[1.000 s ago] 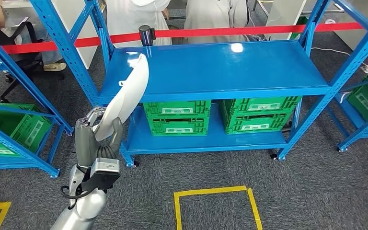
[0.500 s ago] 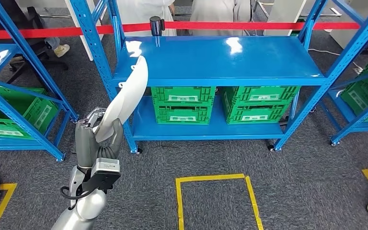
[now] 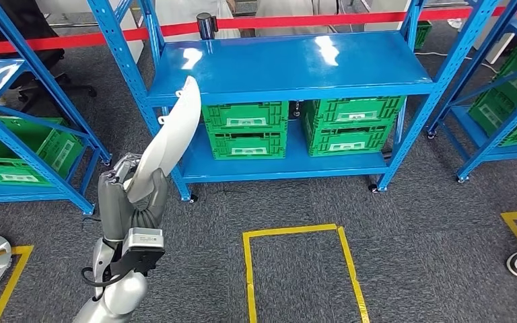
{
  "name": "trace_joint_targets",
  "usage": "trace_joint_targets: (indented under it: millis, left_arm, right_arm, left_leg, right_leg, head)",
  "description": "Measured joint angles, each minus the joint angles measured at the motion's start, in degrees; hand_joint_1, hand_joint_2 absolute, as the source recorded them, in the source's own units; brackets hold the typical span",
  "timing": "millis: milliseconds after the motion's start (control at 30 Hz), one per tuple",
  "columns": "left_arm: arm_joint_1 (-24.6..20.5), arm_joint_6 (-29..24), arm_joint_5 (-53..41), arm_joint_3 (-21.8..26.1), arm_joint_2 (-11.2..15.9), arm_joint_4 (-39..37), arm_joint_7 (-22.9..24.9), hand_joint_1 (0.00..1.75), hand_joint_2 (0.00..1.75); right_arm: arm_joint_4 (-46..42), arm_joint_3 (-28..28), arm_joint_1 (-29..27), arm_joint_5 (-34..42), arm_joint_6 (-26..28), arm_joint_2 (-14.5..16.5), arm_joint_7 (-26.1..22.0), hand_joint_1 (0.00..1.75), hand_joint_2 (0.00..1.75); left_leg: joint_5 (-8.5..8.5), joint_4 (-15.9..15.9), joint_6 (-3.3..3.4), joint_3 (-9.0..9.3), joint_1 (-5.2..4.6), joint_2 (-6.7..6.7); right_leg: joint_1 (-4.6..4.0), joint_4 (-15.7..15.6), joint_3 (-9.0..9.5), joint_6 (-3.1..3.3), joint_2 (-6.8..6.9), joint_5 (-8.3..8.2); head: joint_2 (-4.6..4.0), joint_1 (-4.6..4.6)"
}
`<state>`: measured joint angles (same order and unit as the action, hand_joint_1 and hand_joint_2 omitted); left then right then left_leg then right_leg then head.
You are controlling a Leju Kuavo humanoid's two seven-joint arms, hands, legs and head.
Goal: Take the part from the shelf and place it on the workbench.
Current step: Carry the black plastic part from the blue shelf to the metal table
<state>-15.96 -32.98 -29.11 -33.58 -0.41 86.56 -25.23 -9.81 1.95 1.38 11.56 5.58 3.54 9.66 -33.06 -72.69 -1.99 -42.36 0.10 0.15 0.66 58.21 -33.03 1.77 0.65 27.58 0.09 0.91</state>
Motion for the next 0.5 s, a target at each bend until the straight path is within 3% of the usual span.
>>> trace_joint_targets:
  millis: [33, 67, 100, 133, 167, 233, 267, 333, 367, 400, 467, 500]
  left_arm:
    - [0.03, 0.0, -0.02, 0.02, 0.04, 0.0, 0.01, 1.75, 1.75]
    - [0.06, -0.01, -0.05, 0.04, 0.09, 0.01, 0.01, 1.75, 1.75]
    - [0.08, -0.01, -0.09, 0.1, 0.13, 0.04, 0.01, 1.75, 1.75]
    - [0.09, -0.02, -0.16, 0.19, 0.15, 0.15, 0.01, 1.75, 1.75]
    - [0.09, -0.04, -0.22, 0.31, 0.18, 0.35, 0.01, 1.75, 1.75]
    - [0.1, -0.12, -0.3, 0.59, 0.22, 0.81, 0.0, 1.75, 1.75]
    - [0.11, -0.16, -0.31, 0.7, 0.31, 0.97, 0.0, 1.75, 1.75]
    - [0.18, -0.24, -0.31, 0.84, 0.52, 1.04, 0.0, 1.75, 1.75]
    - [0.2, -0.28, -0.31, 0.86, 0.6, 1.05, 0.0, 1.75, 1.75]
    - [0.24, -0.35, -0.31, 0.88, 0.62, 1.06, 0.0, 1.75, 1.75]
    - [0.37, -0.49, -0.33, 0.92, 0.62, 1.07, 0.01, 1.75, 1.75]
    - [0.49, -0.55, -0.37, 0.93, 0.63, 1.07, 0.01, 1.75, 1.75]
  right_arm:
    - [0.01, 0.0, -0.02, 0.02, -0.02, 0.0, -0.04, 0.0, 0.0]
    - [0.01, 0.01, -0.03, 0.08, -0.03, 0.0, -0.06, 0.0, 0.0]
    - [0.01, 0.02, -0.03, 0.17, -0.05, 0.0, -0.05, 0.0, 0.0]
    - [0.01, 0.05, -0.03, 0.29, -0.07, 0.01, -0.05, 0.0, 0.0]
    - [0.0, 0.11, -0.03, 0.39, -0.08, 0.03, -0.05, 0.0, 0.0]
    - [0.01, 0.27, -0.07, 0.45, -0.15, 0.06, -0.05, 0.0, 0.0]
    - [0.02, 0.34, -0.1, 0.44, -0.2, 0.08, -0.05, 0.0, 0.0]
    - [0.03, 0.44, -0.2, 0.38, -0.35, 0.08, 0.0, 0.0, 0.0]
    - [0.03, 0.48, -0.24, 0.35, -0.4, 0.08, 0.05, 0.0, 0.0]
    - [0.04, 0.52, -0.28, 0.33, -0.44, 0.07, 0.13, 0.0, 0.0]
    - [0.04, 0.62, -0.28, 0.31, -0.44, 0.07, 0.26, 0.0, 0.0]
    - [0.04, 0.69, -0.29, 0.31, -0.44, 0.07, 0.29, 0.0, 0.0]
  left_leg:
    - [-0.18, -2.34, -0.05, 0.21, 0.02, 0.0]
    - [0.9, -2.7, 0.02, 1.35, 0.03, -0.01]
    - [2.46, -1.01, 0.2, 3.48, 0.02, -0.02]
    - [3.62, 2.47, 0.55, 6.52, -0.06, -0.07]
    - [3.67, 7.23, 0.98, 10.13, -0.22, -0.13]
    - [2.31, 14.58, 1.58, 15.07, -0.65, -0.22]
    - [1.79, 16.29, 1.78, 15.91, -0.87, -0.23]
    - [2.77, 16.95, 2.3, 15.28, -0.91, -0.07]
    - [3.44, 17.22, 2.69, 14.89, -0.76, 0.07]
    - [4.19, 17.44, 3.0, 14.32, -0.55, 0.2]
    - [5.54, 17.28, 3.3, 12.68, -0.35, 0.32]
    - [6.19, 17.03, 3.26, 11.63, -0.32, 0.34]
  right_leg:
    - [-0.02, 0.04, -0.87, -0.06, 0.04, -0.71]
    - [-0.05, 0.09, -1.7, -0.14, 0.07, -1.4]
    - [-0.09, 0.12, -2.46, -0.23, 0.1, -2.05]
    - [-0.12, 0.15, -3.14, -0.34, 0.11, -2.66]
    - [-0.18, 0.19, -3.66, -0.53, 0.09, -3.21]
    - [-0.1, 0.05, -4.16, -1.07, 0.13, -4.3]
    - [0.01, -0.11, -4.27, -1.43, 0.16, -4.87]
    - [0.16, -0.34, -4.49, -2.17, 0.08, -5.42]
    - [0.19, 0.33, -4.85, -2.49, -0.05, -4.42]
    - [0.19, 2.06, -5.48, -2.76, -0.18, -2.3]
    - [0.32, 8.77, -7.35, -3.17, -0.31, 3.63]
    - [0.35, 12.56, -8.12, -3.36, -0.32, 5.56]
  head:
    - [0.0, 0.02]
    - [0.0, 0.04]
    - [0.0, 0.04]
    - [0.0, 0.05]
    - [0.0, 0.05]
    - [0.0, 0.05]
    - [0.0, 0.05]
    - [0.0, 0.11]
    - [0.0, 0.08]
    - [0.0, 0.02]
    - [0.0, -0.12]
    - [0.0, -0.16]
